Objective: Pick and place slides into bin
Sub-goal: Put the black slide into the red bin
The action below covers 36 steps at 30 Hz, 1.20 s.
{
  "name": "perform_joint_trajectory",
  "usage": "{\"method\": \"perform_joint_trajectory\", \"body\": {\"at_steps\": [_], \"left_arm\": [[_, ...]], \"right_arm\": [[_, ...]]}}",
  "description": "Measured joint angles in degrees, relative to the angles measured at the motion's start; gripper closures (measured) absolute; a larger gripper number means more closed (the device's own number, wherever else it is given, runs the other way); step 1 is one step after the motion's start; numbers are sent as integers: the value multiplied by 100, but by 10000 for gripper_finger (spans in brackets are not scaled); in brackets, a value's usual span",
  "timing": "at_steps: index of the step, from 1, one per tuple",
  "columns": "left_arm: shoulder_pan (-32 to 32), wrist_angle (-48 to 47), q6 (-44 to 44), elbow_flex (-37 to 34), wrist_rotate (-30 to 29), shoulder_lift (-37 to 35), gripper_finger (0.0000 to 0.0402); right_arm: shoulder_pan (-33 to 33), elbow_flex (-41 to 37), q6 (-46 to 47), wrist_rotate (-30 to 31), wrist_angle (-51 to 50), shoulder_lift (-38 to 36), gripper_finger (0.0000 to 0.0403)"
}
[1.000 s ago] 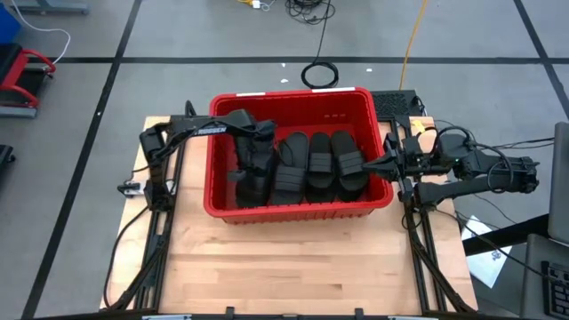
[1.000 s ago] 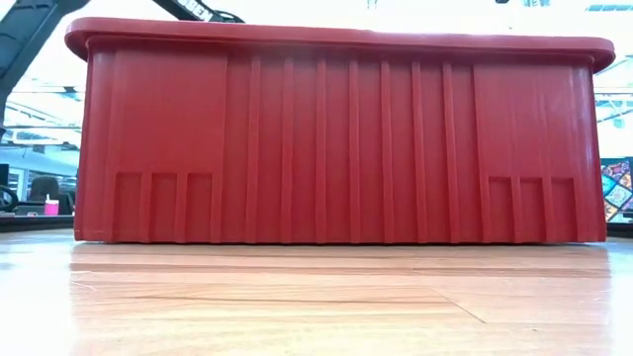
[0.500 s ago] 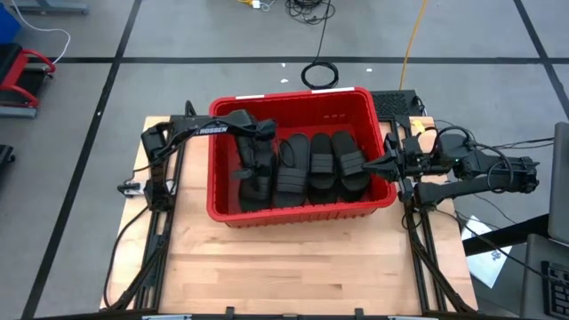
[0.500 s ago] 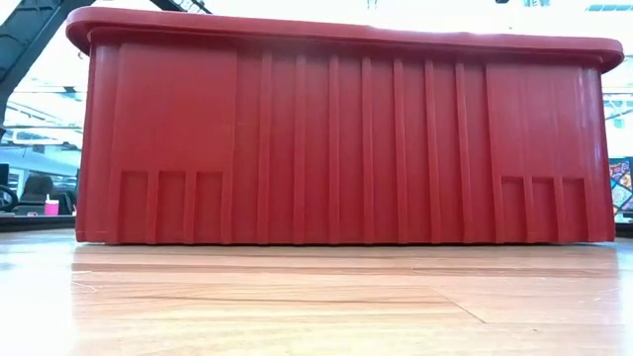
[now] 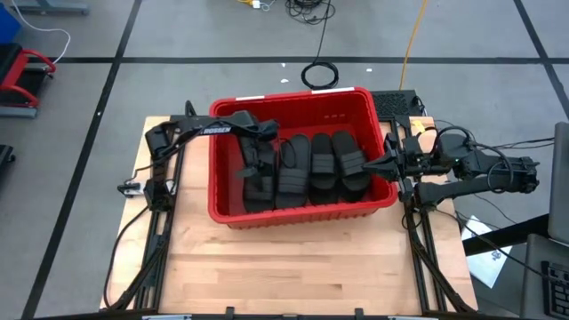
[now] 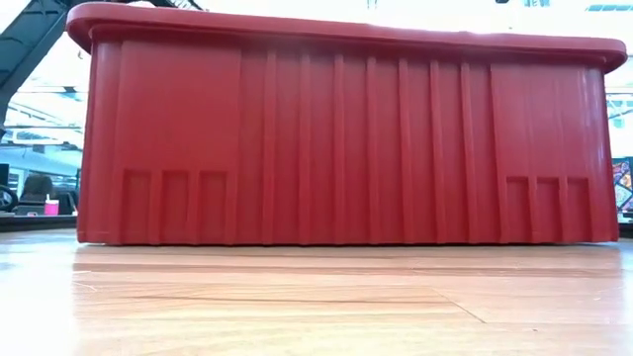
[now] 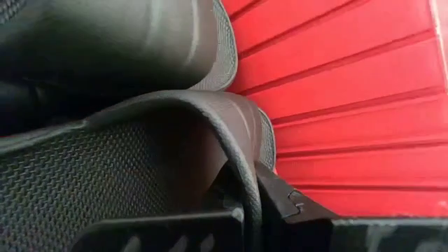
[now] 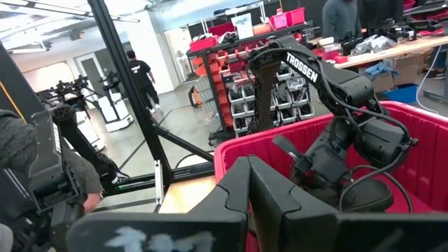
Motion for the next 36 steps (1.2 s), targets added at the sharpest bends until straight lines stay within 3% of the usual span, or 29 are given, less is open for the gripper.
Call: {"method": "perform_joint_trajectory", "body": {"at_steps": [14,29,36], "left_arm": [[-10,49,-46,0,32,157,378],[-25,-7,-193,-17,-277,98,227],[-25,227,-46,-33,-785,-502,202]], "right_arm": [[1,0,0,0,-2,1,403],[0,0,-1,-1,-4,2,403],[0,0,0,-1,-29,1,403]]}}
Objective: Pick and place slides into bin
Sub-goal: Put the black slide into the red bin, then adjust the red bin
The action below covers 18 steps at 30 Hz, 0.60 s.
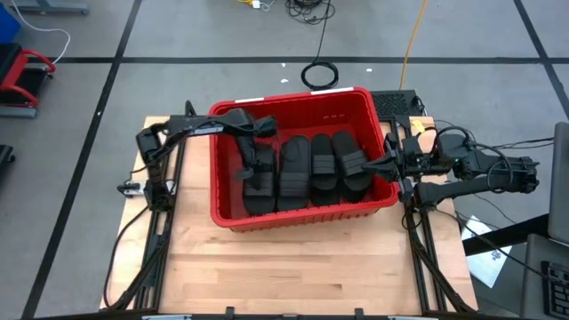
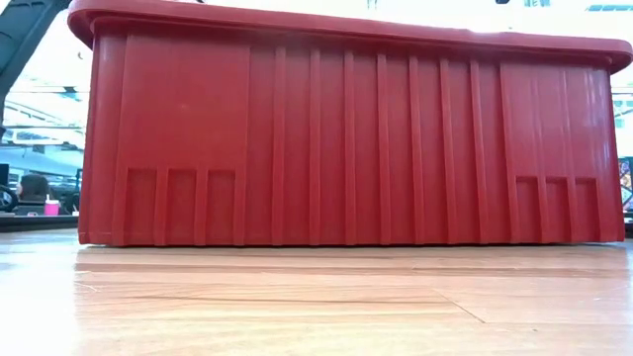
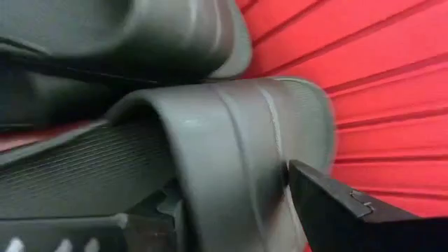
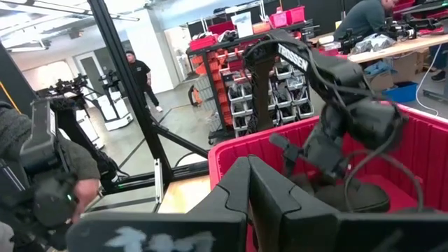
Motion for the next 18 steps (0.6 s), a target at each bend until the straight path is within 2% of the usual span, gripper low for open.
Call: {"method": "perform_joint_trajectory", "body": {"at_steps": [7,18], "left_arm": [[2,432,-257,7,-826,-659,188],[9,394,-713,15,-811,-1182,187]], "right_arm": [[0,0,-2,0,-17,0,403],[1,0,-24,0,-62,-1,403]]}}
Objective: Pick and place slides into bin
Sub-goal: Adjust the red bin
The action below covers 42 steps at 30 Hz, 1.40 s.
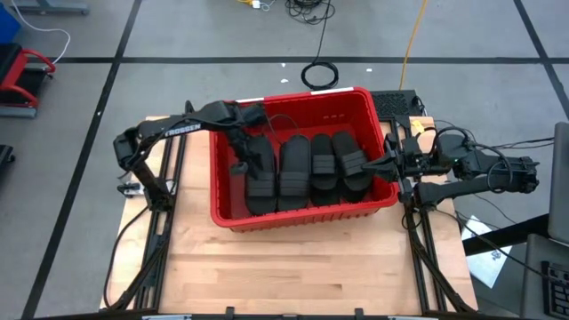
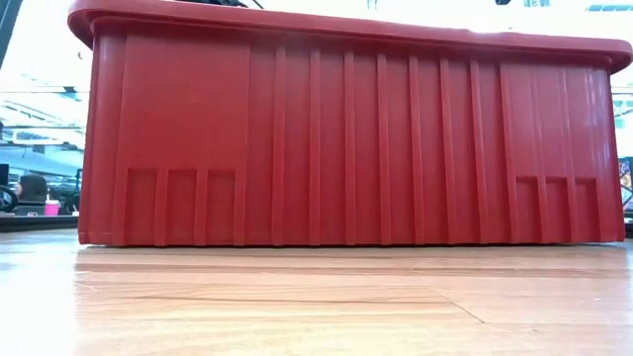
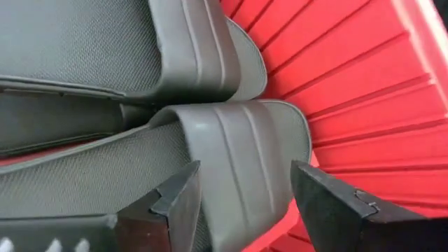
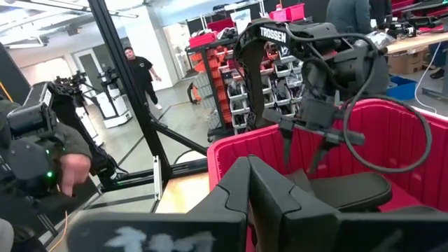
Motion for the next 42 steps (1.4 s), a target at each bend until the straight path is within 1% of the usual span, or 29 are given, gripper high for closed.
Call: {"method": "perform_joint_trajectory", "body": {"at_steps": [2,5,8,10,12,14,16,17,18,21,23,26,29,34,37,42], "left_arm": [[-9,-45,-105,1,-30,-142,188],[-51,-35,-155,6,-252,-422,198],[-64,-35,-152,9,-450,-612,214],[-72,-35,-200,7,-453,-730,232],[-151,-28,-309,7,-461,-989,264],[-386,12,-409,8,-532,-1340,311],[-775,24,-666,11,-641,-1671,364],[-1018,-6,-803,11,-714,-1800,383],[-1276,-37,-980,11,-789,-1898,390],[-2085,-57,-1563,11,-1101,-2052,394],[-2539,64,-1976,10,-1199,-2069,399],[-3091,231,-2471,9,-1508,-2004,400],[-3477,121,-2678,0,-1944,-1845,401],[-3790,7,-2946,0,-2061,-1560,401],[-3948,-10,-3003,0,-2255,-1411,401],[-4098,-54,-3069,11,-2225,-1328,402]], "right_arm": [[0,0,0,0,-1,2,403],[0,0,-23,0,-1,0,403],[-1,0,-117,2,-1,2,403],[0,0,-131,1,-1,1,403],[0,0,-131,2,-1,0,403],[-2,0,-129,10,-1,1,403],[-2,-2,-117,50,-1,2,403],[0,-2,-78,101,-1,0,403],[-1,-2,-36,180,-2,1,403],[-3,-2,-33,324,-14,1,403],[-4,-2,-130,326,-11,2,403],[-3,-2,-250,323,-3,0,403],[-3,-2,-319,326,-5,2,403],[-4,-2,-321,324,-1,1,403],[-4,-2,-321,323,2,0,403],[-4,-2,-291,306,-1,0,403]]}}
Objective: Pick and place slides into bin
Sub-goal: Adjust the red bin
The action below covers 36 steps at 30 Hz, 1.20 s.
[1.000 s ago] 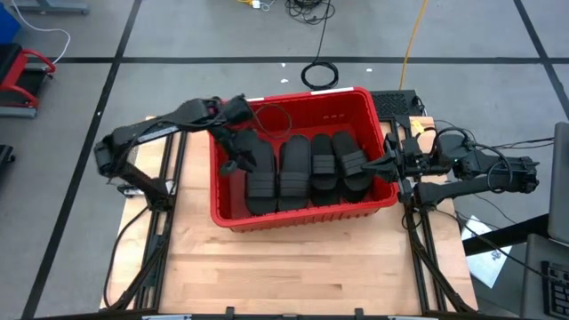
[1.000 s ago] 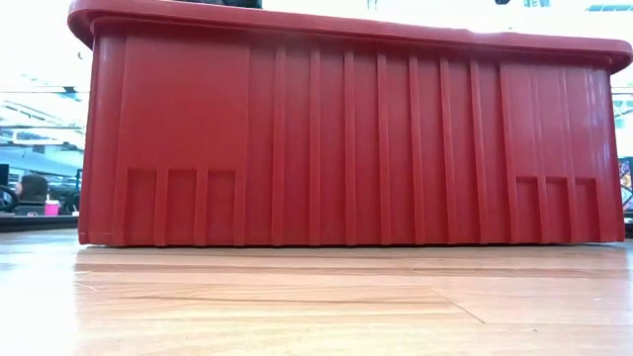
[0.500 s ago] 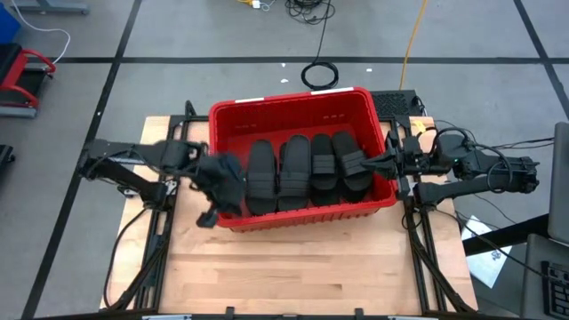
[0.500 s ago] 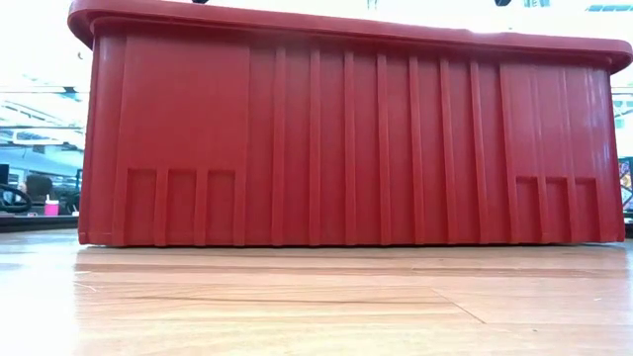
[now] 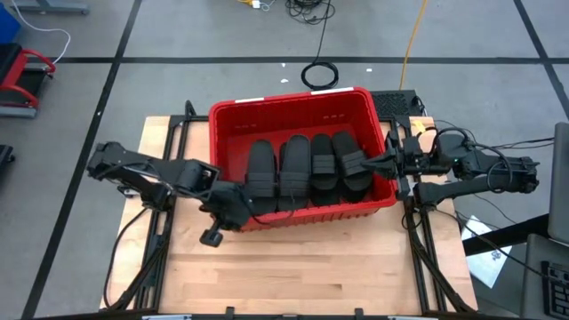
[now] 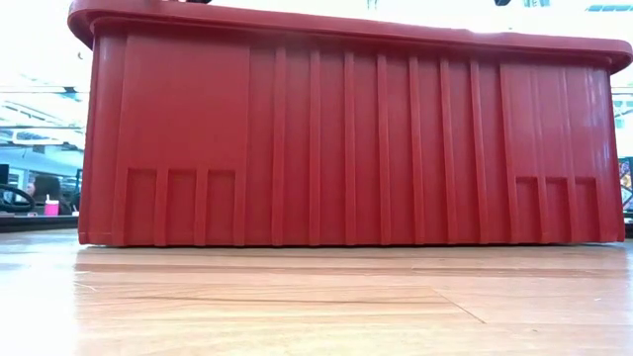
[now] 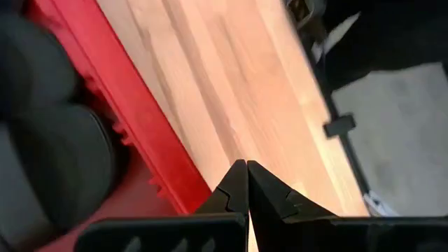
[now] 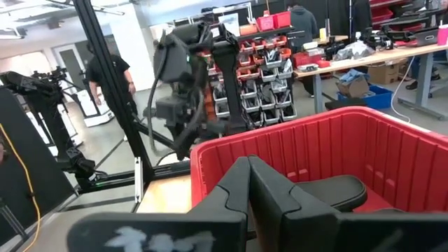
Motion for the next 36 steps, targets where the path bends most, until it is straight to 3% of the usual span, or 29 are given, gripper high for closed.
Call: {"method": "perform_joint_trajectory", "body": {"at_steps": [6,16,28,36], "left_arm": [[-40,-58,-89,-303,108,73,402],[260,-219,-155,-630,302,44,401],[779,-690,517,-700,419,51,401],[925,-796,830,-659,338,-328,401]], "right_arm": [[3,0,-4,-301,0,-2,403],[2,0,11,-301,2,-105,403],[2,0,37,-303,9,-173,403],[2,0,384,-300,3,-191,403]]}}
